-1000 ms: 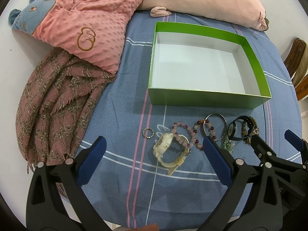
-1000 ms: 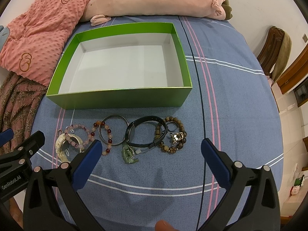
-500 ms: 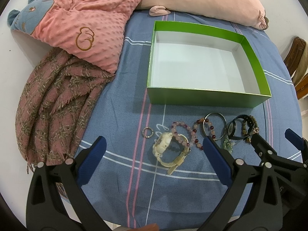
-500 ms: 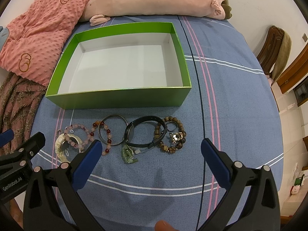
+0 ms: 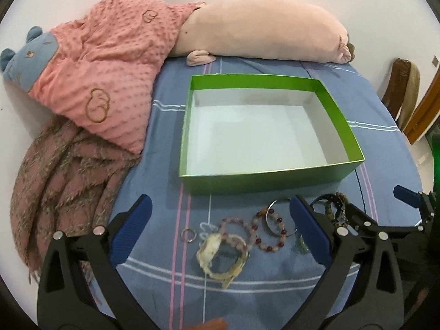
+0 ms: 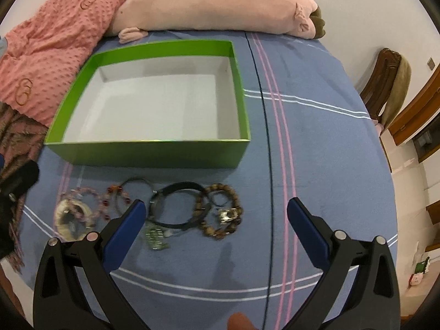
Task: Organize jewelry
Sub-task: 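Reach the left tool to the black-strap watch and close on its strap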
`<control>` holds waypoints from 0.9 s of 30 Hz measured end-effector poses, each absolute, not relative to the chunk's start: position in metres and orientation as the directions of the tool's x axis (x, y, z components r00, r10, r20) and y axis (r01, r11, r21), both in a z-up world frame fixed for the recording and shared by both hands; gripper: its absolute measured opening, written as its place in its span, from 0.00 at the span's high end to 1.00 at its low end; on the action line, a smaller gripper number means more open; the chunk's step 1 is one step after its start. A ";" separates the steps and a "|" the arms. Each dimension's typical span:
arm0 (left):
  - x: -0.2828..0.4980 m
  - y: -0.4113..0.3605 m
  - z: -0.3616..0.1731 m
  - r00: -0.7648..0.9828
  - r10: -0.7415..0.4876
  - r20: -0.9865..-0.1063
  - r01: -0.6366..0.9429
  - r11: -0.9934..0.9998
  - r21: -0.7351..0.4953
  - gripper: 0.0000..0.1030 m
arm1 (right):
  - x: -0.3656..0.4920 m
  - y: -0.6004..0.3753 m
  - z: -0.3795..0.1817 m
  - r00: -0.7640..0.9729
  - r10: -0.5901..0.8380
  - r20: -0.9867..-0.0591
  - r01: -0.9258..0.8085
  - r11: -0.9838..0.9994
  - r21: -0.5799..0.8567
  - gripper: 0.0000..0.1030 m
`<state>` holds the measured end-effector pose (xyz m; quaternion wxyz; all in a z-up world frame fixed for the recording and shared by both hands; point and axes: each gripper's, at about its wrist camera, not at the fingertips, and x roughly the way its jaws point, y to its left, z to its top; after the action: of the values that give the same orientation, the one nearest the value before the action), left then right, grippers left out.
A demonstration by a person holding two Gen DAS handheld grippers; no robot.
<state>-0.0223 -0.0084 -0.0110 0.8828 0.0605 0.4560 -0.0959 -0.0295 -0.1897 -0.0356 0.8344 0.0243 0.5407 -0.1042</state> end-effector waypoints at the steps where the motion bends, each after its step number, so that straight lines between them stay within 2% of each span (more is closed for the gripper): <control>1: -0.022 -0.011 -0.013 0.570 -0.119 -0.813 0.233 0.972 0.020 0.02 | -0.028 -0.194 -0.039 0.382 -0.146 -0.912 0.195 0.978 -0.074 0.01; 5: -0.028 -0.021 -0.019 0.602 -0.169 -0.780 0.300 0.954 0.025 0.02 | -0.027 -0.209 -0.048 0.359 -0.135 -0.923 0.178 0.981 -0.074 0.02; 7: -0.024 -0.028 -0.023 0.599 -0.223 -0.769 0.358 0.934 0.008 0.06 | -0.027 -0.213 -0.052 0.346 -0.101 -0.933 0.157 0.986 -0.048 0.10; 9: -0.022 -0.037 -0.024 0.590 -0.269 -0.762 0.405 0.914 -0.010 0.14 | -0.027 -0.215 -0.053 0.344 -0.080 -0.935 0.149 0.988 -0.030 0.15; 11: -0.020 -0.045 -0.029 0.566 -0.289 -0.773 0.433 0.901 -0.020 0.31 | -0.027 -0.216 -0.053 0.353 -0.060 -0.934 0.143 0.990 -0.010 0.18; 12: -0.019 -0.049 -0.033 0.542 -0.297 -0.786 0.447 0.894 -0.030 0.35 | -0.027 -0.217 -0.053 0.356 -0.063 -0.933 0.141 0.990 -0.013 0.20; 14: -0.014 -0.053 -0.040 0.501 -0.311 -0.808 0.464 0.884 -0.053 0.52 | -0.026 -0.216 -0.052 0.362 -0.080 -0.929 0.137 0.990 -0.031 0.29; 19: -0.011 -0.059 -0.054 0.430 -0.327 -0.842 0.480 0.872 -0.094 0.68 | -0.024 -0.220 -0.056 0.354 -0.084 -0.932 0.143 0.989 -0.035 0.53; 20: -0.009 -0.058 -0.055 0.422 -0.328 -0.845 0.480 0.872 -0.098 0.71 | -0.023 -0.220 -0.056 0.353 -0.079 -0.932 0.140 0.990 -0.031 0.54; 25: -0.007 -0.057 -0.057 0.414 -0.310 -0.856 0.470 0.878 -0.091 0.73 | -0.014 -0.217 -0.056 0.354 -0.049 -0.934 0.121 0.993 -0.006 0.55; 27: -0.005 -0.055 -0.055 0.418 -0.300 -0.858 0.455 0.886 -0.088 0.67 | -0.010 -0.215 -0.055 0.353 -0.036 -0.935 0.113 0.994 0.004 0.55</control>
<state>-0.0050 -0.0551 -0.0555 0.8382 0.0794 0.4903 -0.2252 -0.0097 -0.2154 -0.0553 0.8219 0.0338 0.5668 -0.0452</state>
